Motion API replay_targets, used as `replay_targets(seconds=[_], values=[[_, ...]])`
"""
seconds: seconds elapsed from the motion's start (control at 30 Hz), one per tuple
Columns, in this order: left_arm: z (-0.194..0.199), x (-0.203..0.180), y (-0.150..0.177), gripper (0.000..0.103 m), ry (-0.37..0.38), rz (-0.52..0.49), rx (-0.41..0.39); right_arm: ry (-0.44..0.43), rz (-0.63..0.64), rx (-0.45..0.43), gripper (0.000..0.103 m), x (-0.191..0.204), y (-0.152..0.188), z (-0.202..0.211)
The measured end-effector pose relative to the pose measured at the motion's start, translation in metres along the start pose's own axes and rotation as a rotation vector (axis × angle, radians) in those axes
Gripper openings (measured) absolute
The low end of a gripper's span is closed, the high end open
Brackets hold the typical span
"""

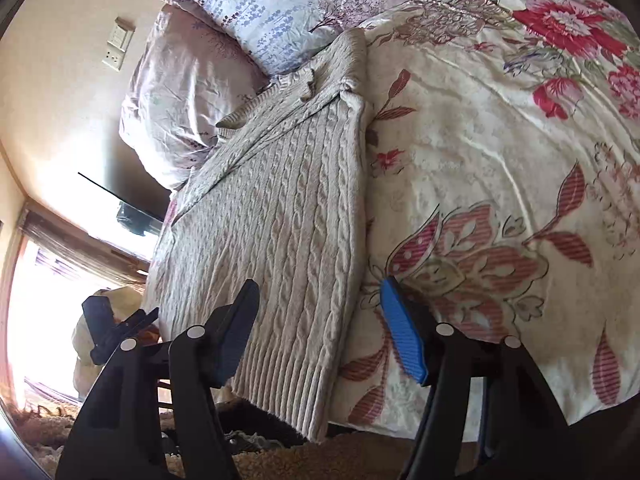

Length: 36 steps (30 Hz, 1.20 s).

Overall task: Fold small clothes
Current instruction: 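Grasp the sweater side edge with the right gripper, fold it over the body, release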

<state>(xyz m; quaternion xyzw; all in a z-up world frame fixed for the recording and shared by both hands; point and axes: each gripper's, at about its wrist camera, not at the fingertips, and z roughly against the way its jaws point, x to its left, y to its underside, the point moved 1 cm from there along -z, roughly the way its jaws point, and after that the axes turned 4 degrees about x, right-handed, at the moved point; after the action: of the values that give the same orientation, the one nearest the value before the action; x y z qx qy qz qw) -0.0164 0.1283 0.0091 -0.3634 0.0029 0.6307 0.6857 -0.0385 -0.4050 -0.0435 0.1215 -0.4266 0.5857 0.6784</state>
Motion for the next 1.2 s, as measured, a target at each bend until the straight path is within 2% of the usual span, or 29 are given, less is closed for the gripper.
replay_targets(seconds=[0.03, 0.1, 0.17, 0.23, 0.3, 0.33, 0.4, 0.5, 0.6, 0.7, 0.83, 0.93, 1.07, 1.2], values=[[0.0, -0.001, 0.002, 0.089, 0.017, 0.006, 0.0, -0.034, -0.005, 0.01, 0.059, -0.001, 0.004, -0.001], [0.0, -0.001, 0.007, 0.074, 0.067, 0.034, 0.003, -0.067, 0.0, 0.022, 0.046, 0.0, 0.01, -0.004], [0.001, 0.001, 0.009, 0.069, 0.093, 0.067, -0.004, -0.1, 0.006, 0.031, 0.041, 0.002, 0.016, -0.006], [-0.001, 0.004, 0.01, 0.057, 0.111, 0.096, 0.005, -0.144, 0.0, 0.046, 0.037, 0.003, 0.018, -0.009], [-0.005, 0.005, 0.01, 0.042, 0.131, 0.119, 0.022, -0.145, 0.015, 0.051, 0.034, 0.006, 0.018, -0.012], [-0.006, 0.006, 0.011, 0.038, 0.126, 0.123, 0.03, -0.148, 0.022, 0.052, 0.033, 0.008, 0.017, -0.013], [-0.009, 0.005, 0.01, 0.024, 0.104, 0.124, 0.038, -0.147, 0.032, 0.047, 0.018, 0.01, 0.016, -0.016], [-0.015, 0.007, 0.004, 0.011, 0.077, 0.126, 0.054, -0.135, 0.047, 0.029, 0.01, 0.013, 0.011, -0.018], [-0.017, 0.005, -0.007, 0.009, 0.068, 0.101, 0.045, -0.149, 0.062, -0.016, 0.009, 0.017, -0.001, -0.014], [-0.01, 0.0, -0.03, 0.008, 0.072, 0.064, -0.016, -0.172, 0.077, -0.073, 0.008, 0.026, -0.022, -0.01], [-0.002, -0.003, -0.078, 0.008, 0.075, 0.046, -0.124, -0.188, 0.087, -0.157, 0.008, 0.043, -0.063, -0.006], [-0.01, 0.003, -0.119, 0.008, 0.075, 0.087, -0.173, -0.172, 0.05, -0.229, 0.008, 0.045, -0.1, -0.009], [-0.047, 0.019, -0.163, 0.008, 0.023, 0.168, -0.153, -0.119, -0.099, -0.284, 0.008, 0.022, -0.139, -0.028], [-0.088, 0.038, -0.179, 0.008, -0.004, 0.239, -0.083, -0.049, -0.211, -0.23, 0.009, -0.004, -0.155, -0.062]])
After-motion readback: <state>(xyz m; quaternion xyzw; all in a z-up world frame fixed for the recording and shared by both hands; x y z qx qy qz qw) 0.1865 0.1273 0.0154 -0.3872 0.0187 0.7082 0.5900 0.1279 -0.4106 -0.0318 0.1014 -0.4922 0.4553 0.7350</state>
